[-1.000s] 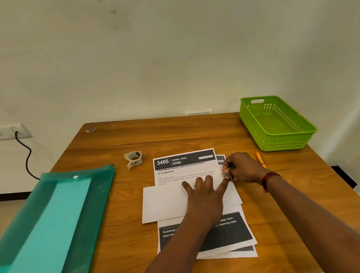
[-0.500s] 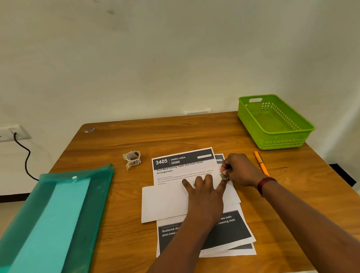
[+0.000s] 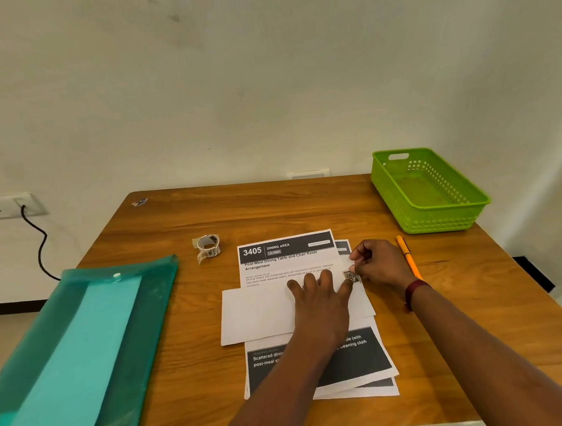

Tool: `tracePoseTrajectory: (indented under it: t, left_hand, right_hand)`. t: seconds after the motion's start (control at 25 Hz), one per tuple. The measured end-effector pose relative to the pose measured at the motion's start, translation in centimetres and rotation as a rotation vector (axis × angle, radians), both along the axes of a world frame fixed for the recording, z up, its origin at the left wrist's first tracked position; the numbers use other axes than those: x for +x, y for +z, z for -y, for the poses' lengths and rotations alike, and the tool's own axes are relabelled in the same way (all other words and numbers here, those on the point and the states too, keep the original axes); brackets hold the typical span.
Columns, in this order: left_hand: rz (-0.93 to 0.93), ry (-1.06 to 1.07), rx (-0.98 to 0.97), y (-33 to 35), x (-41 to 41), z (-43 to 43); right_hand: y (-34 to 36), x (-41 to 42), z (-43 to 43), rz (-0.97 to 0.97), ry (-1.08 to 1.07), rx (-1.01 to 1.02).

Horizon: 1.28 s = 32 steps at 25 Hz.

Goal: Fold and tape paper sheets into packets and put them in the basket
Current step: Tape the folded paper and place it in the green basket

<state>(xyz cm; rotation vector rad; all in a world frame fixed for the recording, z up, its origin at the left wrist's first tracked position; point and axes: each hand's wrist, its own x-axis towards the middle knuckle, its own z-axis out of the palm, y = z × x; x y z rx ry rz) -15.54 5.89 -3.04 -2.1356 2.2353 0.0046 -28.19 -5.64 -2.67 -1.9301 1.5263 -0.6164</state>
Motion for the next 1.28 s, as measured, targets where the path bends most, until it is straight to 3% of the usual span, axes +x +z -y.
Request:
tracePoseTrajectory:
  t: [0.24, 0.64, 0.88, 1.04, 1.28]
  left_hand:
    - [-0.011, 0.007, -0.015, 0.1, -0.1, -0.1]
    - [-0.022, 0.006, -0.057, -0.2, -0.5, -0.6]
    - [-0.04, 0.005, -0.073, 0.0, -0.5, -1.1]
    - [-0.157, 0.075, -0.081, 0.4, 0.1, -1.6]
    - [-0.308, 0.242, -0.224, 1.7, 5.3, -1.4]
  right_hand:
    - [-0.8, -0.9, -0.7, 0.188, 0.002, 0.045]
    - [-0.7, -1.1, -1.5, 0.162, 0.105, 0.095]
    - [-2.1, -0.6, -4.0, 0.271, -0.119, -0.093]
    - [-1.3, -0.4, -7.0, 0.386, -0.268, -0.234]
    - [-0.2, 1.9, -12.2, 0.234, 0.019, -0.332]
